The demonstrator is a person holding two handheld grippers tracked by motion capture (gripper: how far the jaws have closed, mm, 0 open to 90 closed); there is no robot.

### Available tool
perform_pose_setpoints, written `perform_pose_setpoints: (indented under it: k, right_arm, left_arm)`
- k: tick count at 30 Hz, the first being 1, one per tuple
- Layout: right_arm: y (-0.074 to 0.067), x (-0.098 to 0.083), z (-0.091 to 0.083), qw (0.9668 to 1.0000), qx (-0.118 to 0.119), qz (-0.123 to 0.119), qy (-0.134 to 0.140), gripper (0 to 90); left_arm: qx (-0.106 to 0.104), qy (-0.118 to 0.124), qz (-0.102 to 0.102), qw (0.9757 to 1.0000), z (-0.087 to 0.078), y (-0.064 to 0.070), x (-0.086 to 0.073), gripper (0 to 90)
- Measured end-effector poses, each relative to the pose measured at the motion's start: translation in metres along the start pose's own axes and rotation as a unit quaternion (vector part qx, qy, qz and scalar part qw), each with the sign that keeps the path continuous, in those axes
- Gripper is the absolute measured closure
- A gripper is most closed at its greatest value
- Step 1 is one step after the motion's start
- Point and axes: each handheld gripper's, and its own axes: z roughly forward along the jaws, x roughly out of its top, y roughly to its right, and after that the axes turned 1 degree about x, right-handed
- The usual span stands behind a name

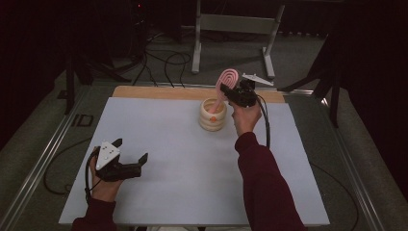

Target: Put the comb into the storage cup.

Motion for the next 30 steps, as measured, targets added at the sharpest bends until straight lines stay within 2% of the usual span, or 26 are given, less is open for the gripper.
perform_pose_setpoints:
  k: [30]
  right_arm:
    - [-0.004,-0.014,0.007,0.9999,-0.004,-0.006,-0.012,63.2]
  left_arm:
    - [0.000,0.000,0.000,1.0000,0.000,0.000,0.000,0.1]
